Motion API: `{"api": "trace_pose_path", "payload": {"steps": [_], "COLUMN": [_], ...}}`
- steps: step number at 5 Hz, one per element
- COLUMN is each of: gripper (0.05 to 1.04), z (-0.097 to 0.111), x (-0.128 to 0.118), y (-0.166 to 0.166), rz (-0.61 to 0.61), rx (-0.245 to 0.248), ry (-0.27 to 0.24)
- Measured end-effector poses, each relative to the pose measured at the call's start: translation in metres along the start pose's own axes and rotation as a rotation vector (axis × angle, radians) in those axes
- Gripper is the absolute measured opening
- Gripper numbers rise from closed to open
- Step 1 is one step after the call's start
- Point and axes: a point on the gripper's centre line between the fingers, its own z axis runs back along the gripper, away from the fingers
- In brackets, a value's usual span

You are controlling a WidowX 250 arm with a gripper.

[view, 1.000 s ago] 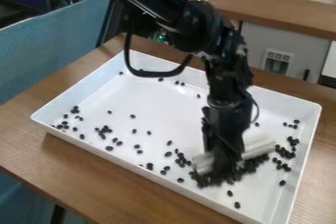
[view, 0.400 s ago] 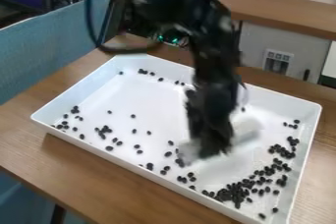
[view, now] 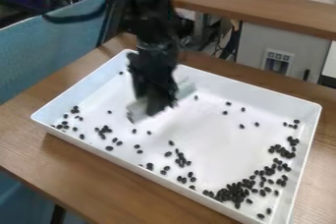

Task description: Sweep into pile

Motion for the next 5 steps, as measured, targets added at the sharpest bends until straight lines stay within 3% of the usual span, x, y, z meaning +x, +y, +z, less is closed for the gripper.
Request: {"api": "trace_pose_path", "payload": {"steps": [1, 2, 3, 4, 5], "gripper": [0.387, 0.387, 0.387, 0.386, 0.386], "z": [-0.018, -0.043, -0.054, -0.064, -0.070], "x": [-0.013, -0.028, -0.055, -0.058, -0.061], "y": [0.052, 0.089, 0.131, 0.133, 0.130], "rz": [0.093, 0.104, 0.135, 0.065, 0.043], "rx": [0.051, 0.100, 0.103, 0.092, 0.083], "ry": [0.031, 0.067, 0.080, 0.100, 0.080]}}
